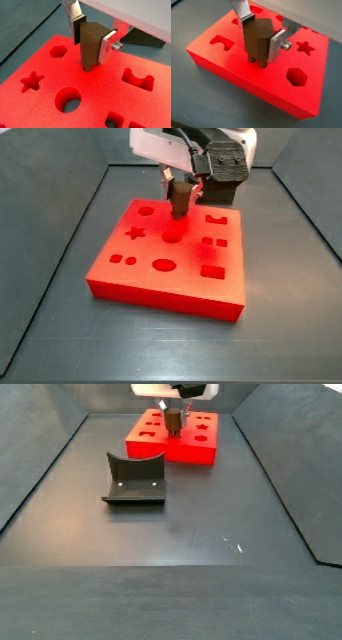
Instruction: Insert the 3 prong object.
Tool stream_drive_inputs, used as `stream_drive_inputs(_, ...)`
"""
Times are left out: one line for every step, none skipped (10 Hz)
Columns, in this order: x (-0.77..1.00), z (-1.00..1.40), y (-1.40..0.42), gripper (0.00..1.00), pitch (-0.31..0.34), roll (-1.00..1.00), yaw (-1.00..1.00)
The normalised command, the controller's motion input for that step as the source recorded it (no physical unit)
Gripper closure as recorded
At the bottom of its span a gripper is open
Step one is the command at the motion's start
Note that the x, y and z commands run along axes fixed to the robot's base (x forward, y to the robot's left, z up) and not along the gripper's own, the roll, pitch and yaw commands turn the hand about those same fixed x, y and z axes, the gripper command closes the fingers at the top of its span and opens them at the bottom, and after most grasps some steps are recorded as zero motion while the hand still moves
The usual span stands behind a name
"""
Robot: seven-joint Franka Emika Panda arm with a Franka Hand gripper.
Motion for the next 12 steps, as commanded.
stream_drive_inputs(0.45, -0.42, -0.07, 1.00, 0.377, 0.00, -0.16)
stream_drive_inputs(0.35, -0.47, -0.09, 1.00, 0.334, -0.04, -0.20)
stream_drive_inputs(0.31, -0.46, 0.00, 1.00, 0.346, -0.05, -0.30)
stream_drive_inputs(0.16, -0.32, 0.00, 1.00, 0.436, -0.06, -0.39)
stream_drive_inputs(0.05, -0.17, -0.09, 1.00, 0.484, -0.15, -0.32)
stream_drive_inputs(0.11, -0.28, 0.00, 1.00, 0.424, -0.17, -0.13)
stream_drive_inputs(0.03, -0.21, 0.00, 1.00, 0.220, -0.09, 0.00)
stream_drive_inputs(0.00, -0.15, -0.03, 1.00, 0.077, 0.04, 0.00)
stream_drive_inputs(0.00, -0.98, 0.00, 1.00, 0.121, 0.00, 0.00)
stream_drive_inputs(0.07, -1.00, 0.00, 1.00, 0.030, 0.01, 0.00)
stream_drive_inputs(0.06, -0.93, 0.00, 1.00, -0.139, 0.07, 0.00)
stream_drive_inputs(0.00, -1.00, 0.00, 1.00, -0.081, 0.07, 0.00)
